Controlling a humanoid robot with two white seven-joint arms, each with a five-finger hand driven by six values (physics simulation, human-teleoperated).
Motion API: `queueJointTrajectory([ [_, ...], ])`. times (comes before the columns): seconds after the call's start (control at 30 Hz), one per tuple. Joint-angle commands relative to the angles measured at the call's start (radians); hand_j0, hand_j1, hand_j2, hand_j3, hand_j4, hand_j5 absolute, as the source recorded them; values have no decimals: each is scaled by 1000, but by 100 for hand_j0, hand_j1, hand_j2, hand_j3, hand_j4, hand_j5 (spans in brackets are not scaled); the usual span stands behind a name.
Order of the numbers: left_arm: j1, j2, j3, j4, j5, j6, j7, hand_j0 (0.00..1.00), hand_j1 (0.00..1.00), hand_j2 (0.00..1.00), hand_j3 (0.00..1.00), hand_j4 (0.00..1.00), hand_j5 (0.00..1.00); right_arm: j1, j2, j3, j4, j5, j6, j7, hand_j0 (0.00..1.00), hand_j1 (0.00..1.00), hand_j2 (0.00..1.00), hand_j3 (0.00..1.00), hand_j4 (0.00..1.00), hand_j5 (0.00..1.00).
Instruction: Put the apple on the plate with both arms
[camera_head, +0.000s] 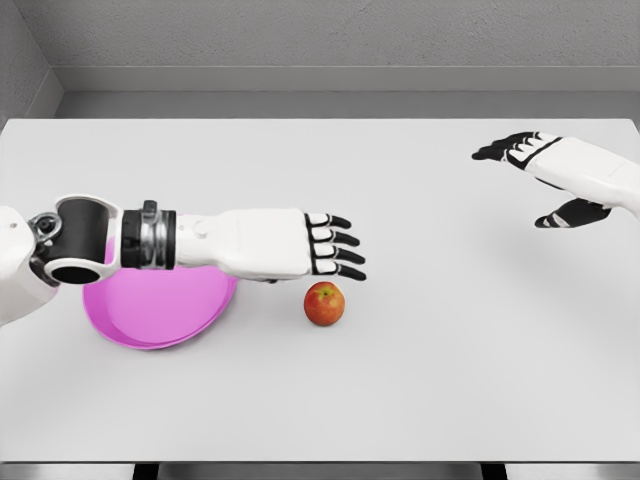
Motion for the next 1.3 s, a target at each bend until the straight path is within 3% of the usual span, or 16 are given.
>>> queueJointTrajectory([
  [0.0,0,-6,-38,4,-29,1,-10,100,100,100,100,100,100,0,1,-1,-1,-3,1,-2,100,100,100,100,100,100],
  [0.17,-38,-30,-96,8,-78,1,-12,100,100,100,100,100,100,3,2,-3,-27,-5,-4,-2,100,100,100,100,100,100],
  [0.4,-55,-46,-127,13,-138,1,-12,100,100,100,100,100,100,3,5,-3,-27,-5,-6,-2,100,100,100,100,100,100],
  [0.53,-57,-46,-134,16,-184,1,-43,100,100,100,100,100,100,5,5,-3,-27,-3,-7,-2,100,100,100,100,100,100],
  [0.83,-57,-46,-140,19,-207,1,-95,100,100,100,100,100,100,9,5,-4,-29,-3,-33,0,100,100,100,100,100,100],
  [1.27,-49,-78,-143,30,-250,1,-101,100,100,100,100,100,100,9,5,-15,-24,-3,-33,-2,100,100,100,100,100,100],
])
